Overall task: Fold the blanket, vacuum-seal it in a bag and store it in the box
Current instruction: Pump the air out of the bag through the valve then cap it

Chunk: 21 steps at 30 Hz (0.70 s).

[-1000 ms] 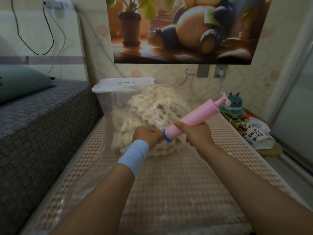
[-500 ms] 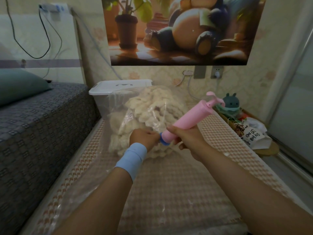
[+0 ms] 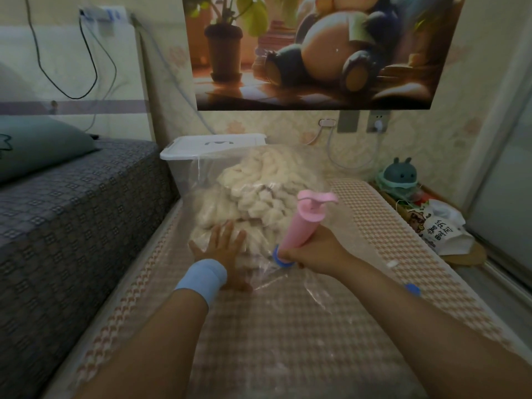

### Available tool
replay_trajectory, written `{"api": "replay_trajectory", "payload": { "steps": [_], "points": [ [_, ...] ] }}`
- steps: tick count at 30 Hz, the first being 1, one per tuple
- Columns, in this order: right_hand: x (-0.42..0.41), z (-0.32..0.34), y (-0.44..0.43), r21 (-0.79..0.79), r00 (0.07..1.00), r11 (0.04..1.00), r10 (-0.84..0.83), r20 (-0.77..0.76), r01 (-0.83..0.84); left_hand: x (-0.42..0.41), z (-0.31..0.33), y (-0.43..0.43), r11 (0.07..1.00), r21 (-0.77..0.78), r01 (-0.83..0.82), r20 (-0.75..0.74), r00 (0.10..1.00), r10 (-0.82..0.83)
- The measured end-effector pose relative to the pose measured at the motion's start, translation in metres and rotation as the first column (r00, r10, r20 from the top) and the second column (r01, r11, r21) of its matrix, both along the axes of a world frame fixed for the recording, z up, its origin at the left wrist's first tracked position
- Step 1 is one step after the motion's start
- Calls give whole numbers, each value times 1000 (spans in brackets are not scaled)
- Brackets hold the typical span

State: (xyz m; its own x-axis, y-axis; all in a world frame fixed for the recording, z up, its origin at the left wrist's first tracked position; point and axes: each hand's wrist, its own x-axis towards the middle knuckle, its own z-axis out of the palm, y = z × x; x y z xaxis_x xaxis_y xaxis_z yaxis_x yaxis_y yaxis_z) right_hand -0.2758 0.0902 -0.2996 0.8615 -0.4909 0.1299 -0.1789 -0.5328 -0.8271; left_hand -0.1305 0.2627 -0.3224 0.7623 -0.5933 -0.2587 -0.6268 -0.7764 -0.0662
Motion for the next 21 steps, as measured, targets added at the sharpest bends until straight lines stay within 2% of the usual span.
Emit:
{"api": "replay_trajectory", "payload": {
  "steps": [3, 5, 6, 8, 9, 10, 12, 14, 16, 18, 20, 21],
  "points": [
    [10, -9, 0, -71, 999, 996, 48, 0, -48, -11, 17, -8, 1000, -18, 23, 70, 997, -22],
    [15, -12, -3, -85, 998, 994, 64, -18, -66, -18, 39, -12, 978, -180, 105, 111, 990, -86],
    [15, -11, -2, -87, 997, 993, 79, -22, -81, -23, 51, -14, 924, -338, 177, 84, 984, -157],
    [13, -6, 1, -147, 993, 982, 113, -30, -116, -39, 69, -20, 681, -702, 210, -51, 938, -342],
    [11, -3, 2, -204, 991, 969, 133, -28, -136, -50, 73, -24, 564, -811, 156, -107, 908, -405],
    [10, 0, 3, -253, 984, 951, 175, -27, -176, -56, 71, -28, 507, -857, 90, -153, 896, -417],
    [8, 7, 0, -259, 966, 931, 247, -71, -257, -63, 67, -38, 466, -885, 7, -192, 906, -378],
    [-1, 21, -1, -202, 971, 950, 233, -47, -238, -63, 64, -45, 427, -904, -32, -203, 910, -362],
    [-12, 39, -3, -223, 984, 973, 97, 151, -62, -64, 67, -47, 393, -918, -52, -206, 910, -359],
    [-26, 59, -3, -241, 921, 968, 38, 387, 62, -68, 69, -48, 385, -920, -74, -217, 914, -343],
    [-41, 78, 3, -351, 863, 932, 107, 493, 85, -74, 72, -48, 377, -923, -81, -224, 909, -351],
    [-45, 85, 9, -461, 872, 883, 154, 465, 90, -77, 73, -48, 387, -920, -64, -210, 914, -347]
  ]
}}
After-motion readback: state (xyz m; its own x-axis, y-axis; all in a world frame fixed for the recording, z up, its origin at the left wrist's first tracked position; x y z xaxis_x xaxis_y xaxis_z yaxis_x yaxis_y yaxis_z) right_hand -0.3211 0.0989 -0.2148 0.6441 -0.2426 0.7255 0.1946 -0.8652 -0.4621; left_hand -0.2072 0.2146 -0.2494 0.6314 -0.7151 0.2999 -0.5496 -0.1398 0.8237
